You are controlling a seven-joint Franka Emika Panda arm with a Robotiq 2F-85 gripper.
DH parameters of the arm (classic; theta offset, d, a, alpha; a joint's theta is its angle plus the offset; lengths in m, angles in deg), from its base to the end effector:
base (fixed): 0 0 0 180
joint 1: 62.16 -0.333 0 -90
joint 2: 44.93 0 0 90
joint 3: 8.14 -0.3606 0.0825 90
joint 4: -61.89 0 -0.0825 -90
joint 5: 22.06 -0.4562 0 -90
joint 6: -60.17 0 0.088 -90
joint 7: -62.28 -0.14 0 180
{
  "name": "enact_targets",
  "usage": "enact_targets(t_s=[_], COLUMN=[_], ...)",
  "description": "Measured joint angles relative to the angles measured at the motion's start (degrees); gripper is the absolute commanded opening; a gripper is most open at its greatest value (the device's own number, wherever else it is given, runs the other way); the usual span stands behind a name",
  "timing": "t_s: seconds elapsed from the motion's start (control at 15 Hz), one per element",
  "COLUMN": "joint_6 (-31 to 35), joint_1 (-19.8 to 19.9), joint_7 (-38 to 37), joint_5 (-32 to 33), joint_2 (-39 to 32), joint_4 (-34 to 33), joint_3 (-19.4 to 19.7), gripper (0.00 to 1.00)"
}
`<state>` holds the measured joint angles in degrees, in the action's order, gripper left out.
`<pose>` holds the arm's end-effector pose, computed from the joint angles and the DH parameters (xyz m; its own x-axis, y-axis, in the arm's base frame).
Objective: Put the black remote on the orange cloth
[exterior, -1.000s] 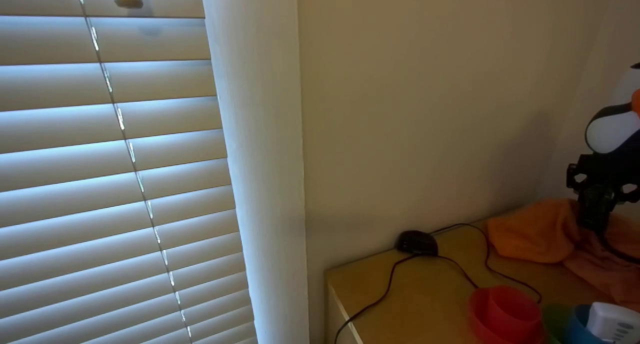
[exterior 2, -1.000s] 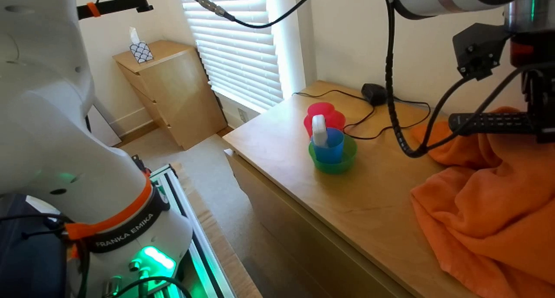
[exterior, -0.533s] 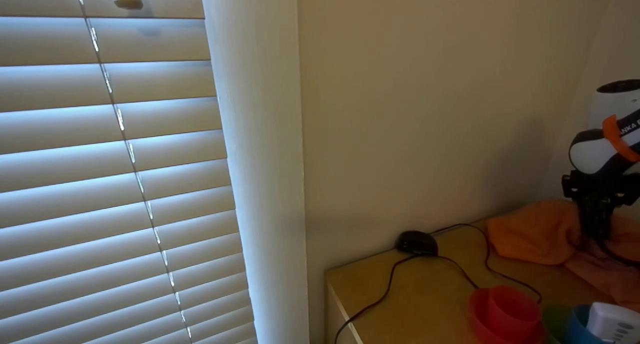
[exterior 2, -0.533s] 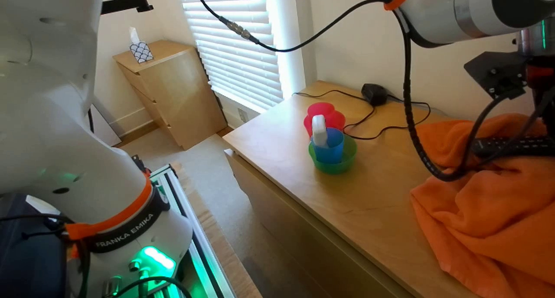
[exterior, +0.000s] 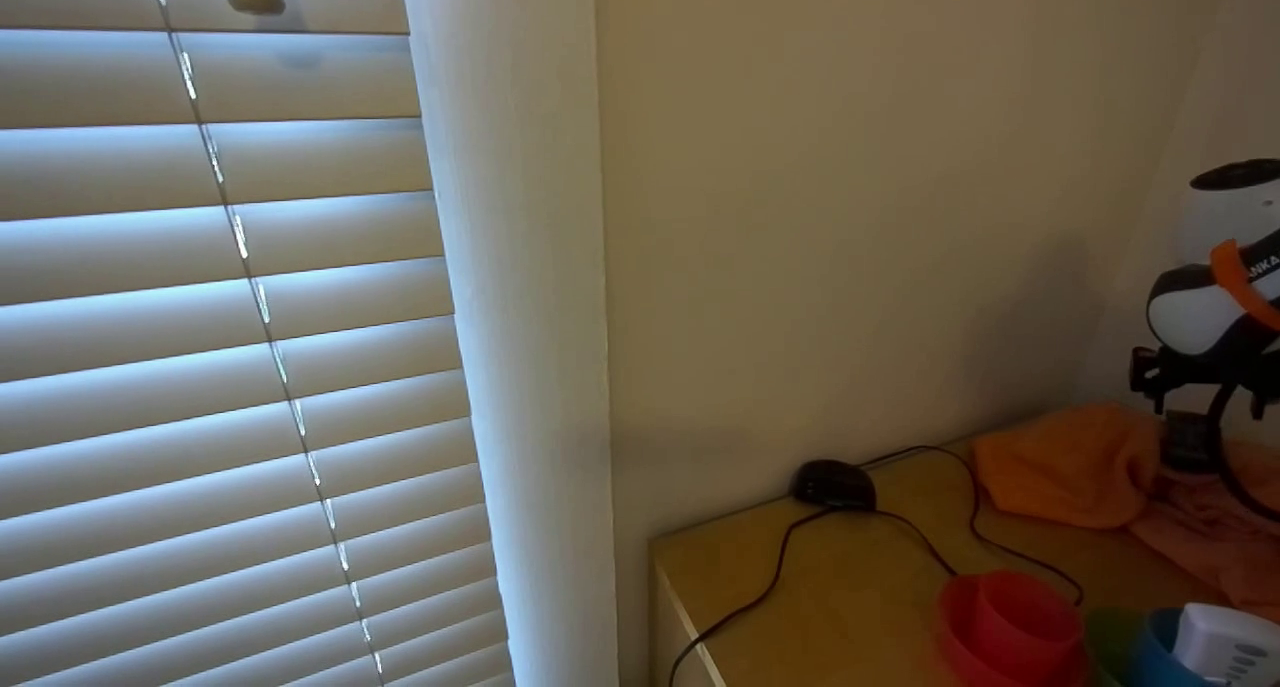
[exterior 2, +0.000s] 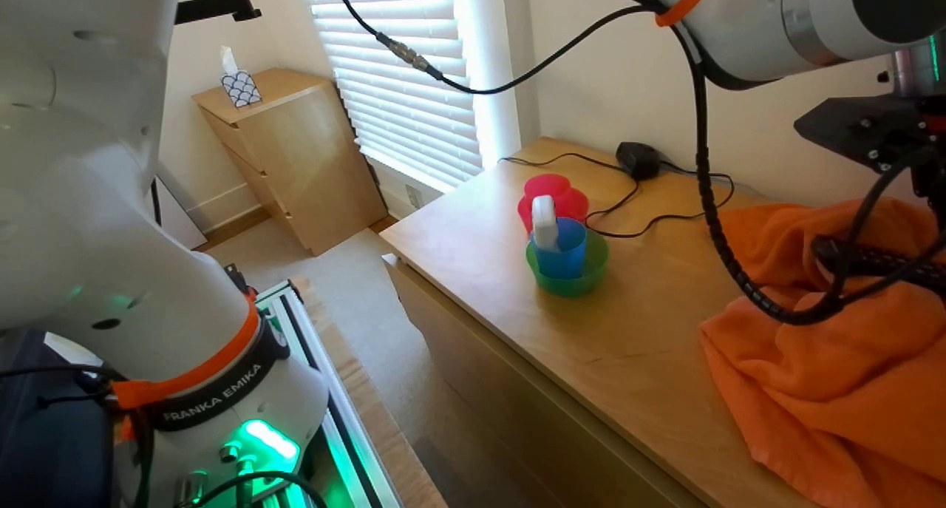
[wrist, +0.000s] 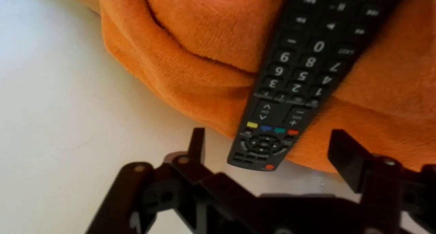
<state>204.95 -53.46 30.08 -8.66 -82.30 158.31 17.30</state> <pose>0.6741 -0.4128 0.2351 0.6419 -0.6748 0.3640 -0.7662 -0.5832 0.2700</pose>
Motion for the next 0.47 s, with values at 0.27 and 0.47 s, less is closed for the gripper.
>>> enact_targets(t_s=[0.27,0.47], joint_6=[-0.31,-1.00], joint_1=[0.14,0.72], joint_7=[0.66,2.04], joint_5=[-0.46,-2.11], joint_2=[2.54,8.04], joint_4=[0.41,3.36], joint_3=[0.28,0.21], gripper=[1.00,1.00])
